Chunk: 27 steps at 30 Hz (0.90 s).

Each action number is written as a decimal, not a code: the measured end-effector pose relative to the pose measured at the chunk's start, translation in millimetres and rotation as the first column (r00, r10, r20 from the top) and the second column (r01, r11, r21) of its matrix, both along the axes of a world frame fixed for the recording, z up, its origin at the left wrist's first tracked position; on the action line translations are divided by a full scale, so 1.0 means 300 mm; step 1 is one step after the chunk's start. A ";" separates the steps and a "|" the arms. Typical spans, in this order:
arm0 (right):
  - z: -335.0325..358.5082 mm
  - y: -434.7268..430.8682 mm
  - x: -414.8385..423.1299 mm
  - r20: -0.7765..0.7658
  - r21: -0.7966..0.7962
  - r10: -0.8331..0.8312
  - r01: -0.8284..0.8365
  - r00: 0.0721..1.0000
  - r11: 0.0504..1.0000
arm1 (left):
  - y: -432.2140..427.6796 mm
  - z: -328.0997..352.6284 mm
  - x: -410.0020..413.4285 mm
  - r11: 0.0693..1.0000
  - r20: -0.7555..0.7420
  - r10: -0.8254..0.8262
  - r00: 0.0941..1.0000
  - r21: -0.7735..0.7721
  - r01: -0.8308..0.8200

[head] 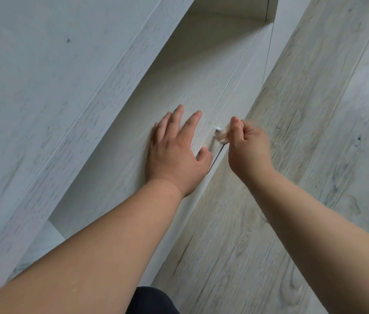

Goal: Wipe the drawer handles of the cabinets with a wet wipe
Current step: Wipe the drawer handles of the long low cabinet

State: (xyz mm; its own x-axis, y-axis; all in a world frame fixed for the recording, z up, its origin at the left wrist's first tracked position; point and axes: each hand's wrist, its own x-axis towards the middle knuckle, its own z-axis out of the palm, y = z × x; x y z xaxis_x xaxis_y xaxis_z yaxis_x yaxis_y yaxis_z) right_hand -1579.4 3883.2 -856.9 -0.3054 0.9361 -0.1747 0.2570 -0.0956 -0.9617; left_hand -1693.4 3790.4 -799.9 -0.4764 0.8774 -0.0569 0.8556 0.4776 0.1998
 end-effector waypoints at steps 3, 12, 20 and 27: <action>0.004 0.028 0.000 0.021 0.030 0.013 -0.014 1.000 0.999 | 0.000 -0.001 -0.001 1.000 -0.014 -0.005 1.000 -0.010 0.005; -0.014 -0.198 0.047 0.058 0.104 0.185 -0.190 0.981 0.976 | 0.000 0.004 -0.003 1.000 0.021 -0.006 1.000 -0.013 0.006; 0.032 -0.088 0.036 0.037 -0.080 0.075 -0.071 0.997 0.994 | -0.012 0.025 -0.004 0.999 0.081 -0.026 0.996 -0.030 0.029; 0.077 -0.104 0.054 -0.061 -0.209 0.117 -0.127 0.991 0.970 | -0.252 0.026 -0.024 0.978 -0.003 -0.140 0.990 -0.157 0.138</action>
